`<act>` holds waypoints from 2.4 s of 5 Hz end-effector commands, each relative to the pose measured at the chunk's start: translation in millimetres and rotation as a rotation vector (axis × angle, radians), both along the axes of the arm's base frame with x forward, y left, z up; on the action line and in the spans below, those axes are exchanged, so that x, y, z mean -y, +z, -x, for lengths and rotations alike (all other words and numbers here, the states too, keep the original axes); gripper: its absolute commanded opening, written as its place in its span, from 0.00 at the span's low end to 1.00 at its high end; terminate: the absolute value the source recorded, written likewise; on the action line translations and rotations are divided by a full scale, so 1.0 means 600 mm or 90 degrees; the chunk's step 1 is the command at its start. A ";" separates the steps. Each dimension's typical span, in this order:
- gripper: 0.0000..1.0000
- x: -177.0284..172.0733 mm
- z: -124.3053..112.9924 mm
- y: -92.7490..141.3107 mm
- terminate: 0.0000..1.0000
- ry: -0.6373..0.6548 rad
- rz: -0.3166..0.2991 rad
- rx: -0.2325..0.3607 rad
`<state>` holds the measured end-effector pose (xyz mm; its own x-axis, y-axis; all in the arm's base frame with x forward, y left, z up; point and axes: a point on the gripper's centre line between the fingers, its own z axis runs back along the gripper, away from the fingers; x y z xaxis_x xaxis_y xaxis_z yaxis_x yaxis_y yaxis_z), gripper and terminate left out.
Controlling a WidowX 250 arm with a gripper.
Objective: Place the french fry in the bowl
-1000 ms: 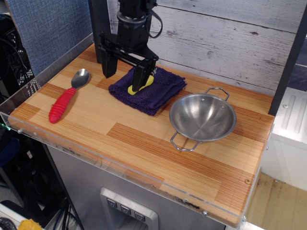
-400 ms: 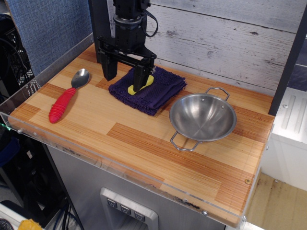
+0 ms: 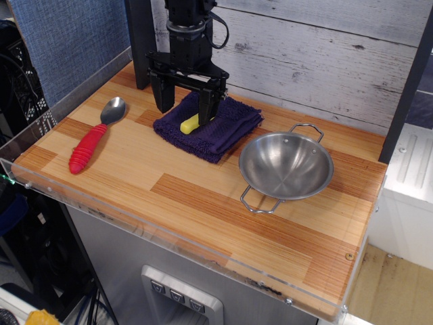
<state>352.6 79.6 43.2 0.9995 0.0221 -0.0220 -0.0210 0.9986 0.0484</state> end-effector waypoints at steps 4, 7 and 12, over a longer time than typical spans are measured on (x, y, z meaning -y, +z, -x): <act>1.00 0.010 -0.025 -0.003 0.00 -0.010 -0.021 0.011; 0.00 0.010 -0.026 -0.011 0.00 -0.006 -0.023 0.002; 0.00 0.216 0.072 0.056 0.00 -0.152 0.003 -0.017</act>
